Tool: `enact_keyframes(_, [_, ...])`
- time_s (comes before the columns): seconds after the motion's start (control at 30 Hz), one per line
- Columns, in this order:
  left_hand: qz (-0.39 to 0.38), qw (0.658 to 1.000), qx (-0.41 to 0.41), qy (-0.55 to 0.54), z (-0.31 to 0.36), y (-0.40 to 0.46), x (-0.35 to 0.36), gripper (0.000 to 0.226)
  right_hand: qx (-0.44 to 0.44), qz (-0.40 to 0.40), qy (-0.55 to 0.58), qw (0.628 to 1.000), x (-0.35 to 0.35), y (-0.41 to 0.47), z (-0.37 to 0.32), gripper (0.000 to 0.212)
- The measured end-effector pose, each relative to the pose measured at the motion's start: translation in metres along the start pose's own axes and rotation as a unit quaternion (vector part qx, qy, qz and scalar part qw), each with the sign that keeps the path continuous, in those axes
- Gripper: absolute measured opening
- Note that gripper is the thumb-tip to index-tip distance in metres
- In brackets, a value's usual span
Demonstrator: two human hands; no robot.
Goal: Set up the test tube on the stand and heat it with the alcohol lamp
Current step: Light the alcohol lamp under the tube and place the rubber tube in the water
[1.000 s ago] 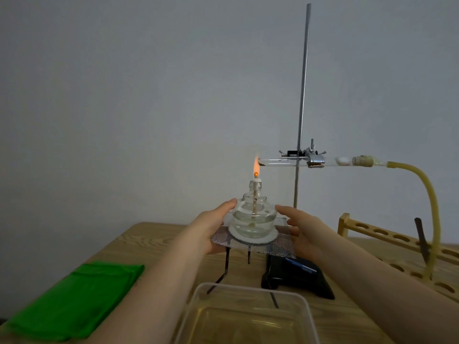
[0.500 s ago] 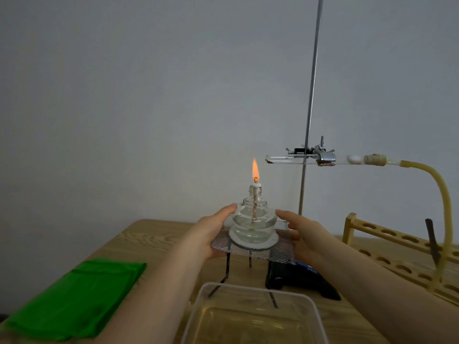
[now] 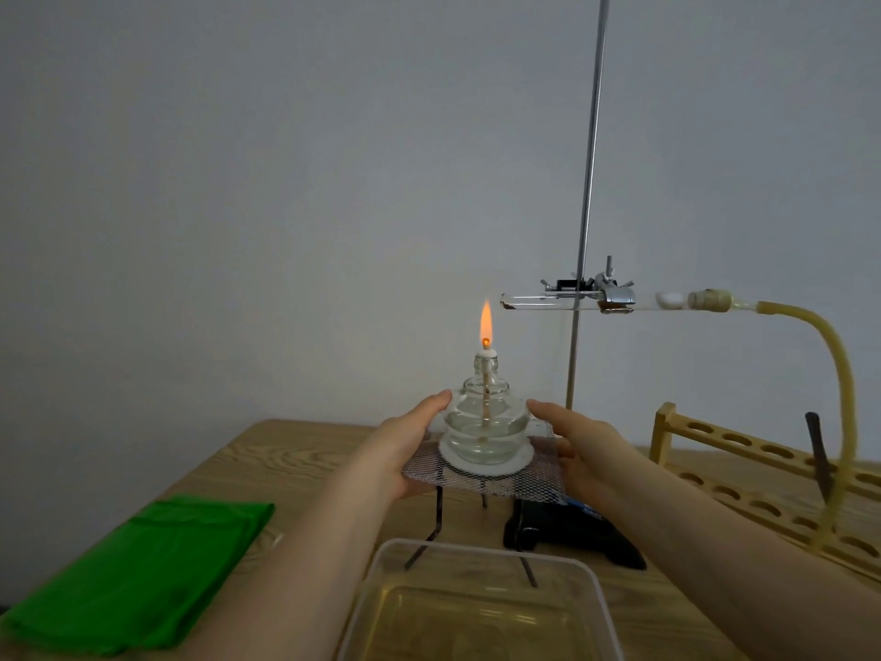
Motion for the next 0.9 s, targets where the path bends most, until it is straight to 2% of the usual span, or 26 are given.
enact_keyframes(0.23, [0.009, 1.000, -0.004, 0.007, -0.002, -0.002, 0.002, 0.056, -0.006, 0.010, -0.002, 1.000, -0.002, 0.005, 0.001, 0.081])
enact_keyframes(0.4, [0.004, 1.000, -0.007, 0.008, -0.003, -0.003, 0.002, 0.059, -0.008, 0.012, -0.004, 1.000, -0.003, 0.003, 0.000, 0.084])
enact_keyframes(0.53, [0.004, 1.000, -0.008, 0.011, -0.003, -0.001, 0.000, 0.063, -0.004, 0.009, -0.008, 1.000, -0.002, -0.002, -0.002, 0.076])
enact_keyframes(0.63, [0.013, 0.999, 0.002, 0.041, -0.001, -0.001, -0.001, 0.068, 0.000, -0.001, -0.018, 1.000, -0.003, -0.008, -0.003, 0.062])
enact_keyframes(0.7, [0.029, 0.997, 0.022, 0.065, 0.000, -0.003, -0.002, 0.060, 0.004, -0.005, -0.021, 1.000, -0.003, -0.012, -0.004, 0.057])
enact_keyframes(0.8, [0.058, 0.993, 0.055, 0.084, 0.001, -0.008, -0.001, 0.041, 0.008, -0.003, -0.025, 1.000, -0.003, -0.016, -0.004, 0.061])
enact_keyframes(0.9, [0.060, 0.988, 0.071, 0.122, 0.002, -0.013, -0.002, 0.046, 0.009, 0.004, -0.029, 1.000, -0.001, -0.019, -0.004, 0.065])
Point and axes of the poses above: each hand's wrist, its own y-axis towards the middle knuckle, its own x-axis out of the palm, z = x × y, the point moved 3 cm from there along y, towards the middle knuckle, and after that the axes turned 13 degrees about -y, right-handed, at the moved point
